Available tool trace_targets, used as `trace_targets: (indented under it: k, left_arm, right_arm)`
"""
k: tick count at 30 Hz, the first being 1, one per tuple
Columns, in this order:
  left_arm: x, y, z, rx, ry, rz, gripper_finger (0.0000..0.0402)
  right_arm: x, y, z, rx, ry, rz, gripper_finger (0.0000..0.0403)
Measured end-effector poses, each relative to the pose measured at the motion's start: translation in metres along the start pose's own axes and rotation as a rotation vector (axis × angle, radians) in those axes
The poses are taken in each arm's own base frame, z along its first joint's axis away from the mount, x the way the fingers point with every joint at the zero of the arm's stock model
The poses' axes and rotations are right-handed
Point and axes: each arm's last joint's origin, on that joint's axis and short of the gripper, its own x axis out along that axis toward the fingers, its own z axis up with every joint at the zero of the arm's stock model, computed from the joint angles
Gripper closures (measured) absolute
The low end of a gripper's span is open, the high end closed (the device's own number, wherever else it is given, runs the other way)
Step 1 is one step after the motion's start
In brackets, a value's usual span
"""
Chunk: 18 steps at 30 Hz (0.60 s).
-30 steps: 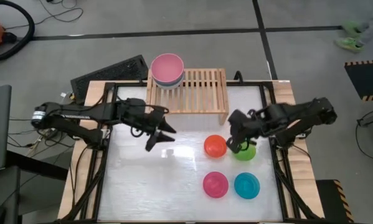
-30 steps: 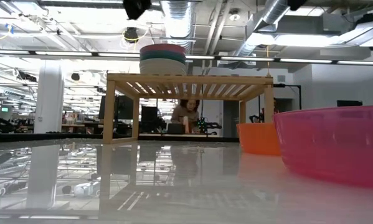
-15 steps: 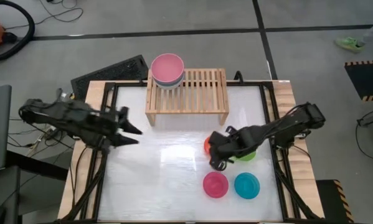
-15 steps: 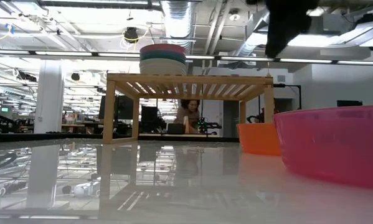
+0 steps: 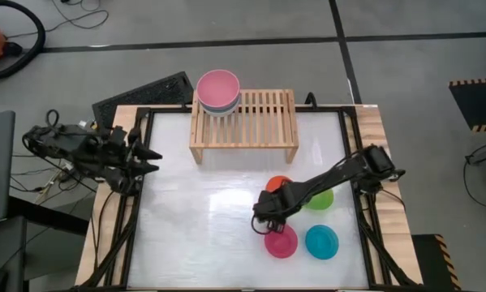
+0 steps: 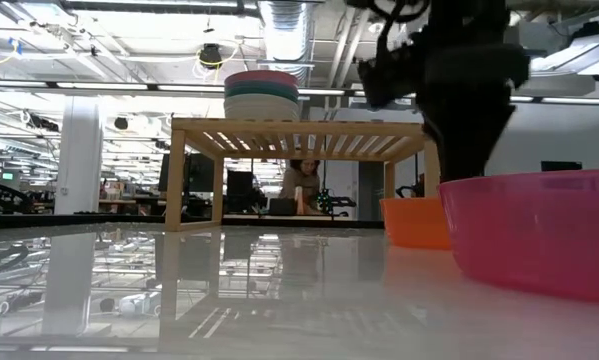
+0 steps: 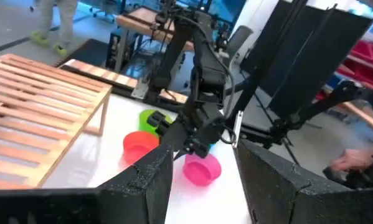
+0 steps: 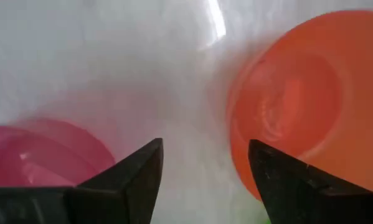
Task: Place and stack bowls onto a shelf
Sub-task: Put the small orange bowl on the shelf
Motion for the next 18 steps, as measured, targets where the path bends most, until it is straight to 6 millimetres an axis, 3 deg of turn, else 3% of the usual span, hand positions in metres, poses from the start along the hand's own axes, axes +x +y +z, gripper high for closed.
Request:
trace_targets:
  k: [5,9,12,16,18]
  left_arm:
    - [0.001,0.0,-0.001,0.012,0.006,0.017,0.0235]
    - [0.003,0.0,-0.001,0.019,0.003,0.033,0.0235]
    - [0.003,0.001,-0.001,0.019,-0.001,0.042,0.0235]
    - [0.003,0.001,0.0,0.019,-0.011,0.063,0.0235]
    - [0.003,0.001,0.0,0.019,-0.013,0.067,0.0235]
  right_arm:
    - [0.016,0.001,0.002,-0.035,0.044,-0.034,0.0152]
    - [0.024,-0.005,0.009,-0.017,0.052,-0.041,0.0183]
    - [0.024,-0.009,0.013,-0.002,0.043,-0.035,0.0238]
    - [0.021,-0.013,0.016,0.002,0.033,-0.024,0.0362]
    - [0.02,-0.014,0.016,-0.003,0.037,-0.025,0.038]
